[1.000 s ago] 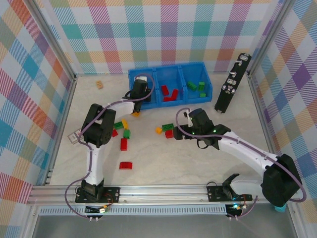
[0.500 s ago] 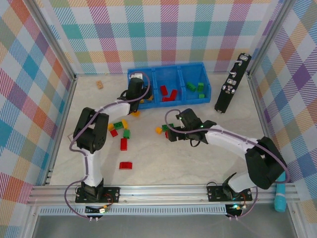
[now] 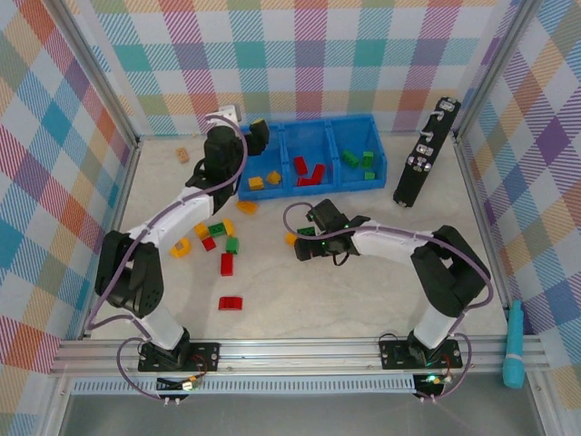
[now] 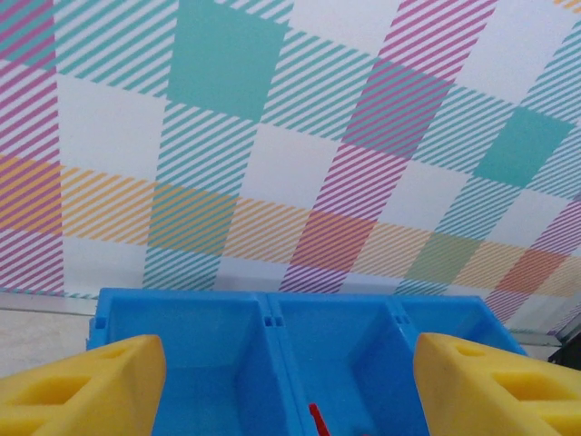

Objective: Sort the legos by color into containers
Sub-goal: Pick up the lego from the center of the table.

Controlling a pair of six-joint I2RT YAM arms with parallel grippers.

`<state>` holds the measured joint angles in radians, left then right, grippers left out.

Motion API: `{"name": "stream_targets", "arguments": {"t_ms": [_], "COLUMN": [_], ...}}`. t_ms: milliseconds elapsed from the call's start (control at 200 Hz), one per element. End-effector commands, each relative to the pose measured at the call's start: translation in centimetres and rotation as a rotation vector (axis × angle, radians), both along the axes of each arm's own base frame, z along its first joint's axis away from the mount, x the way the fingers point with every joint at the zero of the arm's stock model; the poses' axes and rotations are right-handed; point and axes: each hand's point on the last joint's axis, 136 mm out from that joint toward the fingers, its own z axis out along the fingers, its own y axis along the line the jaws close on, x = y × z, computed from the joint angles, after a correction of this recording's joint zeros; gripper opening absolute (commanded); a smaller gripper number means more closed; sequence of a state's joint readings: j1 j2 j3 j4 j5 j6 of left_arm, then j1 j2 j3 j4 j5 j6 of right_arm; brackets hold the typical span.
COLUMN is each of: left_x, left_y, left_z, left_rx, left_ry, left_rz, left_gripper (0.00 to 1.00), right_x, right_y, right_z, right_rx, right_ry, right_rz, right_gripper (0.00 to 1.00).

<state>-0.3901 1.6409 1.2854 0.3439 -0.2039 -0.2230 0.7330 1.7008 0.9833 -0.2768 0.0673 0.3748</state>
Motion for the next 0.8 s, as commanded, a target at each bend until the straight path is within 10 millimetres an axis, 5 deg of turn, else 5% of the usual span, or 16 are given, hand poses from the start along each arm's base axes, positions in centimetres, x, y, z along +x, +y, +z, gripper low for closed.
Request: {"name": "stream_targets", "arguments": {"t_ms": [0, 230, 380, 490, 795], "left_x": [-2.0, -7.2, -11.9, -15.6, -21.5], "left_y": [1.8, 4.3, 6.5, 9.0, 11.7], "left_z": [2.8, 2.3, -1.3, -4.5, -7.3], "left_rx": [-0.048, 0.014, 0.105, 0.217, 0.290], "left_ry": [-0.047, 0.046, 0.219, 0.364, 0.494], "left_rz": [0.041, 0.060, 0.075, 0.122, 0.135], "left_gripper": [0.72, 0.73, 0.73, 0.73, 0.74], "right_x": [0.5, 0.4, 0.3, 0.5, -0.2], "right_y": [1.1, 1.0, 0.6, 0.7, -0.1], "right_z": [-0.1, -1.8, -2.3, -2.0, 1.4], "right_rx": [0.022, -0.008, -0.036, -0.039, -0.058], "right_ry": [0.010, 0.042, 0.046, 0.028, 0.008], "right_rz": [-0.008, -0.007, 0.006, 0.032, 0.059], "right_gripper": [0.86, 0.64, 0.51, 0.46, 0.41]}}
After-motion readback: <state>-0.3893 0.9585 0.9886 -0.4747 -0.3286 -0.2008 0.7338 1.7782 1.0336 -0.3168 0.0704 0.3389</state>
